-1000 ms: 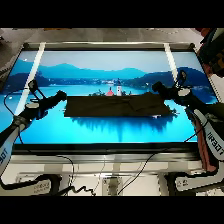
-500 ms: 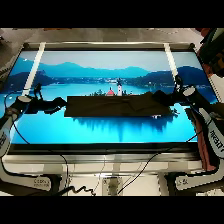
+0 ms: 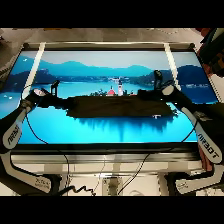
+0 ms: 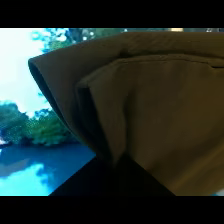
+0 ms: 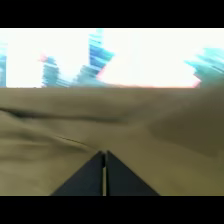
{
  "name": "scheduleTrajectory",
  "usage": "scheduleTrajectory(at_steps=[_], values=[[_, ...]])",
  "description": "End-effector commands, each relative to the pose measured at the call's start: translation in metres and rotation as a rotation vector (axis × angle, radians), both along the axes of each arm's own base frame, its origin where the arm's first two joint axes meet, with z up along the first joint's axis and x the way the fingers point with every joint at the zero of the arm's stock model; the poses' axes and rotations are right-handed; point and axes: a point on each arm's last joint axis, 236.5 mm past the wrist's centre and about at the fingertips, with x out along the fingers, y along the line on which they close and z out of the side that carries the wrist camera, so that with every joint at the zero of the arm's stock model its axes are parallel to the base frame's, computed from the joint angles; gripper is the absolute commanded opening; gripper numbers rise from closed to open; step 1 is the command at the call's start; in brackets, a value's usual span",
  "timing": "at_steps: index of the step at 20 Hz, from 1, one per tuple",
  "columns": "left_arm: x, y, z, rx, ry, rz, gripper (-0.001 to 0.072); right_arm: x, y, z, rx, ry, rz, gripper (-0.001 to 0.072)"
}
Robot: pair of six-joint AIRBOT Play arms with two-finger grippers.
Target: Fold the clothes and pants, and hang the long-sleeved shirts on hangers.
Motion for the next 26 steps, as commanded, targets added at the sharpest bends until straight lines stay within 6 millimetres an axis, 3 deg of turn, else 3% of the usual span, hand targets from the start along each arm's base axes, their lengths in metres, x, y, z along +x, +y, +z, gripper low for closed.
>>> scheduleTrajectory(at_steps=[1,5,9,11,14,17,20,23,26], values=[[0.0,-0.01,0.053,-0.027,-0.065,-0.064,0.0016,0.016,0.065,0.034,0.004,-0.169,0.056,0.0009],[-0.028,0.0,0.157,-0.034,-0.19,-0.096,0.0016,-0.004,0.136,0.015,0.091,-0.053,0.102,0.0008],[-0.052,0.008,0.243,-0.003,-0.366,-0.049,0.0017,-0.038,0.234,-0.005,0.118,-0.018,0.241,0.0008],[-0.063,0.005,0.269,0.011,-0.431,-0.049,0.0017,-0.053,0.278,-0.014,0.16,0.023,0.257,0.0008],[-0.069,-0.005,0.287,-0.023,-0.469,-0.056,0.0017,-0.067,0.328,-0.015,0.206,0.033,0.293,0.0008],[-0.066,-0.022,0.289,-0.102,-0.463,-0.068,0.0017,-0.065,0.343,-0.006,0.234,0.022,0.298,0.0009],[-0.063,-0.053,0.281,-0.193,-0.422,-0.116,0.0018,-0.048,0.311,-0.006,0.155,0.03,0.323,0.0009],[-0.05,-0.1,0.254,-0.243,-0.369,-0.174,0.0017,-0.007,0.217,-0.001,-0.021,0.059,0.298,0.0009],[-0.024,-0.178,0.225,-0.354,-0.347,-0.156,0.0017,0.032,0.093,0.028,-0.121,0.096,0.163,0.0008]])
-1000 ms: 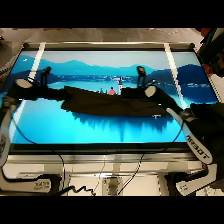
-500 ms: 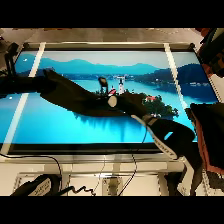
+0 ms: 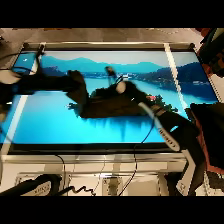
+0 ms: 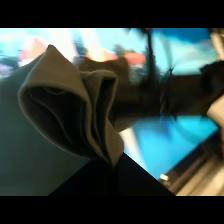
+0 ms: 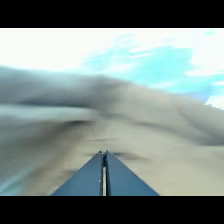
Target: Fold the clothes and pants, and hang the long-sleeved shirts on hangers.
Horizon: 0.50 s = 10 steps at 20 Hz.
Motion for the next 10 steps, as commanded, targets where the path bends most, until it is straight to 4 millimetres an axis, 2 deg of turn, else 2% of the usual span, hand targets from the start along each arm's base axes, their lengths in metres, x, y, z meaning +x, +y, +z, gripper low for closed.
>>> scheduleTrajectory(at_steps=[1,3,5,6,8,10], values=[[0.029,-0.093,-0.028,-0.162,0.037,0.032,0.0017,0.028,-0.142,0.023,-0.151,0.055,-0.127,0.0008],[0.034,-0.156,-0.052,-0.244,0.059,0.059,0.0017,0.035,-0.211,0.042,-0.163,0.079,-0.229,0.0009],[0.026,-0.207,-0.085,-0.26,0.086,0.091,0.0018,0.032,-0.264,0.051,-0.17,0.113,-0.303,0.0009],[0.02,-0.225,-0.102,-0.252,0.098,0.103,0.0047,0.028,-0.284,0.051,-0.177,0.135,-0.326,0.0009],[0.001,-0.25,-0.122,-0.249,0.143,0.083,0.0711,0.021,-0.319,0.044,-0.196,0.182,-0.361,0.0029],[-0.004,-0.254,-0.118,-0.231,0.1,0.042,0.0708,0.016,-0.349,0.036,-0.222,0.207,-0.391,0.01]])
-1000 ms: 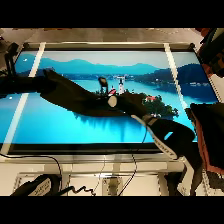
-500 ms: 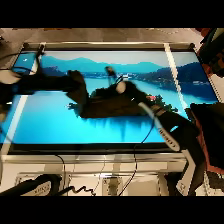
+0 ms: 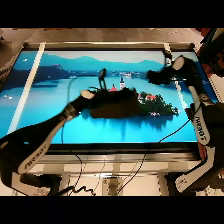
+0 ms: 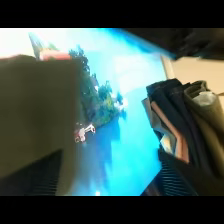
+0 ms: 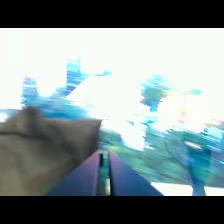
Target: Fold the clothes and pants, and hang the long-sleeved shirts on hangers.
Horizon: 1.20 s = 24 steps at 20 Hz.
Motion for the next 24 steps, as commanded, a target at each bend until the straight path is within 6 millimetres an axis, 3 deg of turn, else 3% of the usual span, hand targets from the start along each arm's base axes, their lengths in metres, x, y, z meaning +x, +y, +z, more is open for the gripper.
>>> scheduleTrajectory(at_steps=[1,4,5,7,8,9,10,13,19,20,21,23,24], values=[[-0.004,-0.018,-0.01,0.013,-0.035,0.017,0.0708,-0.02,-0.065,-0.013,-0.05,0.078,-0.041,0.01],[0.016,0.014,0.032,-0.015,-0.106,0.043,0.0708,-0.041,-0.084,-0.039,-0.053,0.128,0.04,0.0092],[0.02,0.027,0.046,-0.009,-0.143,0.031,0.0708,-0.052,-0.075,-0.05,0.003,0.144,0.104,0.007],[0.022,0.056,0.069,0.041,-0.232,-0.008,0.0708,-0.074,-0.036,-0.063,0.23,0.152,0.205,0.0086],[0.023,0.07,0.079,0.073,-0.276,-0.02,0.0708,-0.077,-0.021,-0.068,0.325,0.149,0.181,0.0312],[0.023,0.083,0.086,0.105,-0.312,-0.027,0.0707,-0.077,-0.009,-0.075,0.395,0.147,0.137,0.0628],[0.024,0.095,0.092,0.143,-0.348,-0.032,0.0707,-0.078,0.004,-0.082,0.433,0.151,0.11,0.0719],[0.026,0.118,0.102,0.195,-0.393,-0.036,0.0707,-0.082,0.046,-0.106,0.425,0.177,0.133,0.0692],[0.016,0.125,0.106,0.203,-0.393,-0.078,0.0706,-0.08,0.126,-0.135,0.376,0.193,0.144,0.0687],[0.011,0.129,0.106,0.226,-0.401,-0.101,0.0706,-0.083,0.135,-0.138,0.369,0.2,0.159,0.063],[0.006,0.136,0.104,0.269,-0.415,-0.131,0.0706,-0.085,0.142,-0.139,0.357,0.193,0.174,0.0528],[-0.003,0.158,0.1,0.383,-0.451,-0.177,0.0705,-0.08,0.149,-0.137,0.33,0.157,0.21,0.0167],[-0.005,0.174,0.099,0.456,-0.474,-0.19,0.0705,-0.077,0.149,-0.132,0.306,0.136,0.24,0.0072]])
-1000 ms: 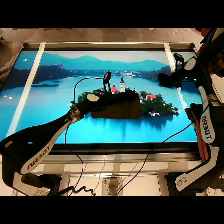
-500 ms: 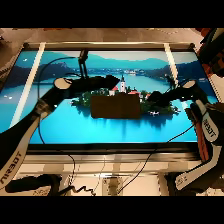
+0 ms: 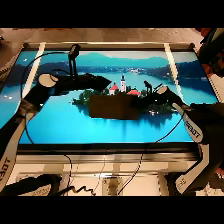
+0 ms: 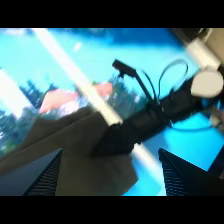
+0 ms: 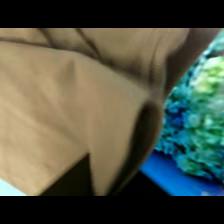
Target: Fold the clothes and pants, and hang the long-sleeved shirts on hangers.
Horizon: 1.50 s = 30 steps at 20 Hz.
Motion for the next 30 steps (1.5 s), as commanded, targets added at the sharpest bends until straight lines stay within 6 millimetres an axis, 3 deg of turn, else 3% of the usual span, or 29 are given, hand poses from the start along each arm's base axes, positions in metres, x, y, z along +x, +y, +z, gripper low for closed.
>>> scheduleTrajectory(at_steps=[1,3,5,7,9,12,15,17,19,21,23,24,25,26,27,30], values=[[-0.013,0.045,-0.009,0.234,-0.067,-0.031,0.0705,0.014,0.007,0.011,-0.06,-0.093,0.052,0.0058],[-0.015,0.079,-0.001,0.337,-0.11,0.012,0.0705,0.033,-0.018,0.038,-0.175,-0.207,0.095,0.0041],[-0.017,0.109,0.019,0.402,-0.162,0.076,0.0704,0.052,-0.054,0.082,-0.283,-0.32,0.068,0.001],[-0.024,0.132,0.045,0.443,-0.234,0.13,0.0704,0.065,-0.101,0.144,-0.352,-0.422,-0.039,0.0009],[-0.036,0.148,0.074,0.457,-0.304,0.178,0.0704,0.064,-0.154,0.205,-0.4,-0.506,-0.179,0.0009],[-0.057,0.161,0.111,0.458,-0.396,0.228,0.0702,0.033,-0.248,0.287,-0.453,-0.573,-0.458,0.001],[-0.077,0.165,0.138,0.447,-0.463,0.252,0.0703,-0.032,-0.334,0.337,-0.537,-0.559,-0.7,0.0009],[-0.084,0.165,0.147,0.442,-0.488,0.258,0.0702,-0.086,-0.386,0.349,-0.616,-0.486,-0.854,0.0009],[-0.087,0.165,0.149,0.441,-0.495,0.259,0.0702,-0.154,-0.433,0.341,-0.683,-0.322,-1.034,0.0009],[-0.086,0.165,0.149,0.44,-0.494,0.259,0.0702,-0.219,-0.459,0.32,-0.697,-0.106,-1.177,0.0009],[-0.086,0.165,0.149,0.44,-0.494,0.259,0.0702,-0.268,-0.471,0.303,-0.676,0.051,-1.281,0.001],[-0.086,0.165,0.149,0.44,-0.494,0.259,0.0702,-0.284,-0.477,0.299,-0.668,0.089,-1.323,0.0012],[-0.086,0.165,0.149,0.44,-0.494,0.259,0.0702,-0.295,-0.483,0.297,-0.667,0.109,-1.359,0.0103],[-0.086,0.165,0.149,0.44,-0.494,0.259,0.0702,-0.302,-0.487,0.296,-0.665,0.12,-1.382,0.0348],[-0.086,0.165,0.149,0.44,-0.494,0.259,0.0702,-0.304,-0.489,0.296,-0.661,0.12,-1.392,0.0535],[-0.086,0.165,0.149,0.44,-0.494,0.259,0.0702,-0.278,-0.483,0.299,-0.625,0.052,-1.348,0.0449]])
